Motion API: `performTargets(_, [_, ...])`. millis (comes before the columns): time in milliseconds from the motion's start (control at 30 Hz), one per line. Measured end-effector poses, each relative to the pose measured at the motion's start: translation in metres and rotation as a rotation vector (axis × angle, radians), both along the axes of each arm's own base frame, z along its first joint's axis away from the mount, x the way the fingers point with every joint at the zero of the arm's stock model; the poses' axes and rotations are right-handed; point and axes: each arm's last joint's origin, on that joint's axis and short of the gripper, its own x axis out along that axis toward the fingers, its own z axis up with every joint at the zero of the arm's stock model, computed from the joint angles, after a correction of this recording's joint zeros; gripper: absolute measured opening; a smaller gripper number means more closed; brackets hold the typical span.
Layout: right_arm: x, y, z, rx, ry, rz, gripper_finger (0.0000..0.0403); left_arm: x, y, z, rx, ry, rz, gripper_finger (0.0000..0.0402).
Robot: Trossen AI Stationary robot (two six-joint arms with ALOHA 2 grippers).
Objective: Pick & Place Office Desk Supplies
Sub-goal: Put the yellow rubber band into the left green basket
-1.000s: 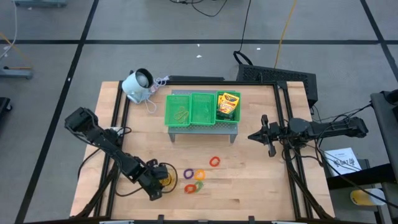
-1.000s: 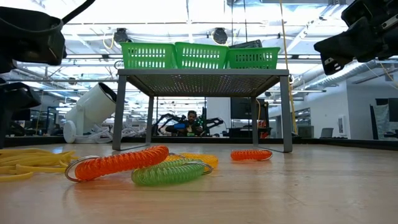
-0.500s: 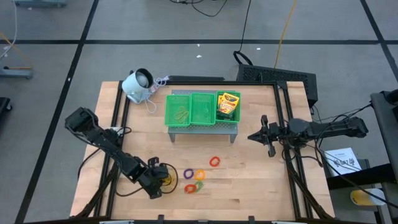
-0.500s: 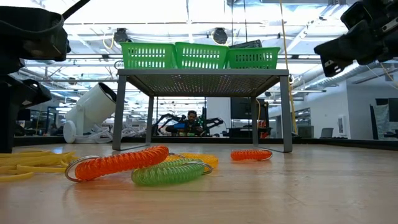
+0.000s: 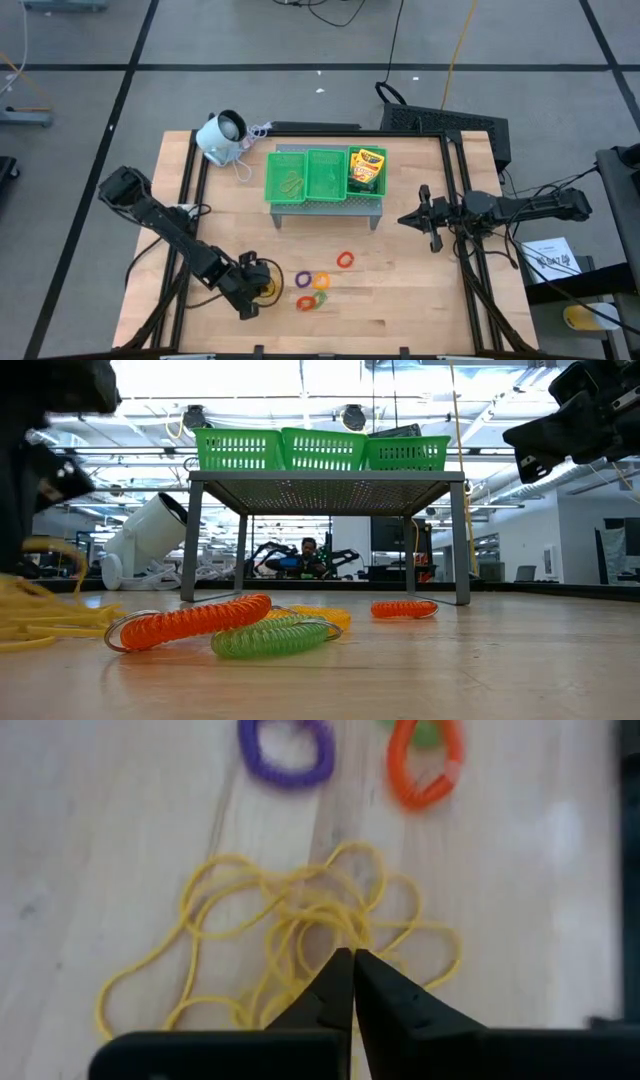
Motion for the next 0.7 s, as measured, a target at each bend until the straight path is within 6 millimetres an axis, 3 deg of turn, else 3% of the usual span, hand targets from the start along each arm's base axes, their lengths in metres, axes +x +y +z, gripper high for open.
performTargets(367, [0.000, 0.000, 0.000, 0.000, -0.003, 0.000, 0.0000, -0.011, 0.016, 0.052, 0.008, -0.251, 0.058, 0.0004])
performTargets(700, [0.000, 0.000, 0.000, 0.000, -0.003, 0.000, 0.0000, -0.025, 0.035, 0.089, 0.127, -0.479, 0.139, 0.0005])
